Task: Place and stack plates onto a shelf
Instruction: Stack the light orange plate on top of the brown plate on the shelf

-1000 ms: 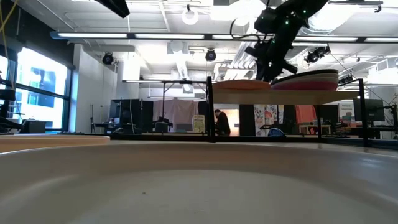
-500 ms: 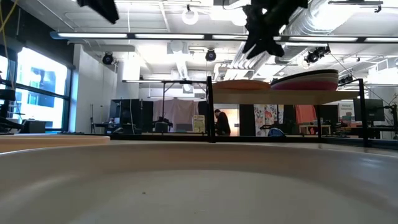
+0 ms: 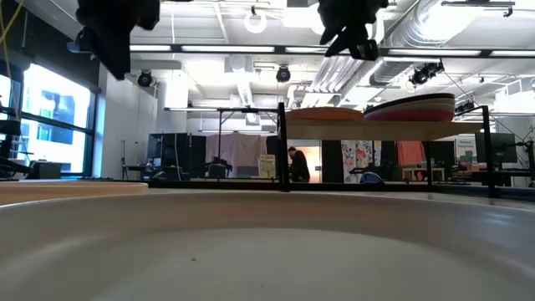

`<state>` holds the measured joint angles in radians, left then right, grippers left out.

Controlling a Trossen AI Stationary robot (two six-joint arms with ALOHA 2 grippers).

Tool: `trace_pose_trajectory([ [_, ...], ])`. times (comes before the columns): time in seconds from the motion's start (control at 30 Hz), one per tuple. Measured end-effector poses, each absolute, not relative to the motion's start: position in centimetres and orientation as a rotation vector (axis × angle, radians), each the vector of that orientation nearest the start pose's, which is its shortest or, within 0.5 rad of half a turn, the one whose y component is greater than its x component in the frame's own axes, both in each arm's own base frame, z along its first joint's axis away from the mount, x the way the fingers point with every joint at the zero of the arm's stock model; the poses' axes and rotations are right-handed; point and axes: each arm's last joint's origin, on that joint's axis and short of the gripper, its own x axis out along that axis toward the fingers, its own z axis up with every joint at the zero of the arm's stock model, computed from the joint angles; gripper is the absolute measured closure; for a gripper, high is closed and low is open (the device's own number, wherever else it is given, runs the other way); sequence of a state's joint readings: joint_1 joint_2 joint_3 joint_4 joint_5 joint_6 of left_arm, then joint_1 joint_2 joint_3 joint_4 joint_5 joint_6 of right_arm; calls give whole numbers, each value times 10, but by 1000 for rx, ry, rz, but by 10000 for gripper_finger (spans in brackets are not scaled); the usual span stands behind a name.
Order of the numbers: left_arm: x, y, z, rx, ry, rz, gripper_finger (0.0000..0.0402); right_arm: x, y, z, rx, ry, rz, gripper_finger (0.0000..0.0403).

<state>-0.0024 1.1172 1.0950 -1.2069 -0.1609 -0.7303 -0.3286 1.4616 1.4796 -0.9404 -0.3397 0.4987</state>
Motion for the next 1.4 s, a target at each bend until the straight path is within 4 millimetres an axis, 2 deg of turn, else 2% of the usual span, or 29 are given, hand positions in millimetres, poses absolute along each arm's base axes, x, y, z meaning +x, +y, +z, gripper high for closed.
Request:
trace_pose_trajectory([
  [0.33, 190, -19, 266, -636, 1107, 515, 275, 289, -47, 353, 740, 898, -252, 314],
  [0.63, 194, -41, 236, -688, 1051, 442, 275, 292, -24, 353, 720, 895, -306, 314],
  [0.9, 203, -60, 208, -665, 1115, 431, 275, 293, -17, 352, 716, 888, -333, 314],
  [1.1, 218, -75, 187, -626, 1154, 414, 275, 293, -17, 352, 715, 886, -333, 314],
  [1.4, 230, -88, 159, -606, 1211, 441, 275, 294, -17, 352, 712, 881, -339, 314],
])
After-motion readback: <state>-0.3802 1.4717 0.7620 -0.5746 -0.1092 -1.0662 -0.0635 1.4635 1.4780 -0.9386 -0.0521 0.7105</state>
